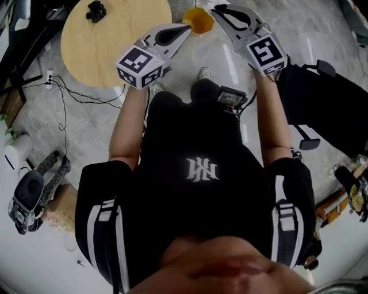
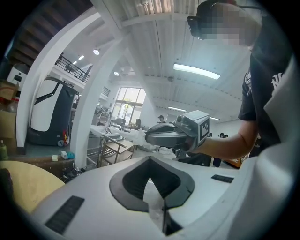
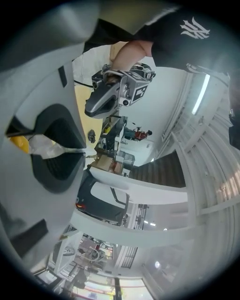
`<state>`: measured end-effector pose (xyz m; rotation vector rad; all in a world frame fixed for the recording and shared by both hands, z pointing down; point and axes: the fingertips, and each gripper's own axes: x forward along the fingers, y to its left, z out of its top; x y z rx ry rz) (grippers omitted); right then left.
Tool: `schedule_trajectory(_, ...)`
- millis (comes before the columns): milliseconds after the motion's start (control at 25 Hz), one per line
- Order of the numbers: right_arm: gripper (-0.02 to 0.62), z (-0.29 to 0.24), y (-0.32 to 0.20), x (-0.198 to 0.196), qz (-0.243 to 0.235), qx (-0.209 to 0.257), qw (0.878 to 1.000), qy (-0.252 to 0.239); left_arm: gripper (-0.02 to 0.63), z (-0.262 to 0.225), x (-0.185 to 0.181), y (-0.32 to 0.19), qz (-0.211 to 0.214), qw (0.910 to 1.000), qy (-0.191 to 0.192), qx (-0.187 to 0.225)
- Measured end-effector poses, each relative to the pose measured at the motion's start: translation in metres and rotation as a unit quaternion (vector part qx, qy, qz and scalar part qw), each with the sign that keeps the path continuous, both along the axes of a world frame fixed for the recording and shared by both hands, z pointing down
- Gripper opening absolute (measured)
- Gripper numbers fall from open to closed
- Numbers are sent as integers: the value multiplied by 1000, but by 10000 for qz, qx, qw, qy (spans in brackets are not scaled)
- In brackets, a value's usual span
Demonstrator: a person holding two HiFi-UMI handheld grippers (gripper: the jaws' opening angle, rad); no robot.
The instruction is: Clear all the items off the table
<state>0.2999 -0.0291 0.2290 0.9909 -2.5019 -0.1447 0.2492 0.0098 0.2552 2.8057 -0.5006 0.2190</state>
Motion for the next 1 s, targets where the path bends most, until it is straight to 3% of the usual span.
schedule_trajectory(440,34,103,-39,88,-294,-387,9986,-222,12,94,95,-37,-420,9979,-168,-472)
schedule_trajectory(720,34,198,-72,108,-227,-681,9970,-297,12,174,116,-58,-554,9950,-198,-810)
schedule_trajectory(1000,34,298,-100,107,-536,-674,9961,-210,12,269,131,-87,-720,9932,-273,-870)
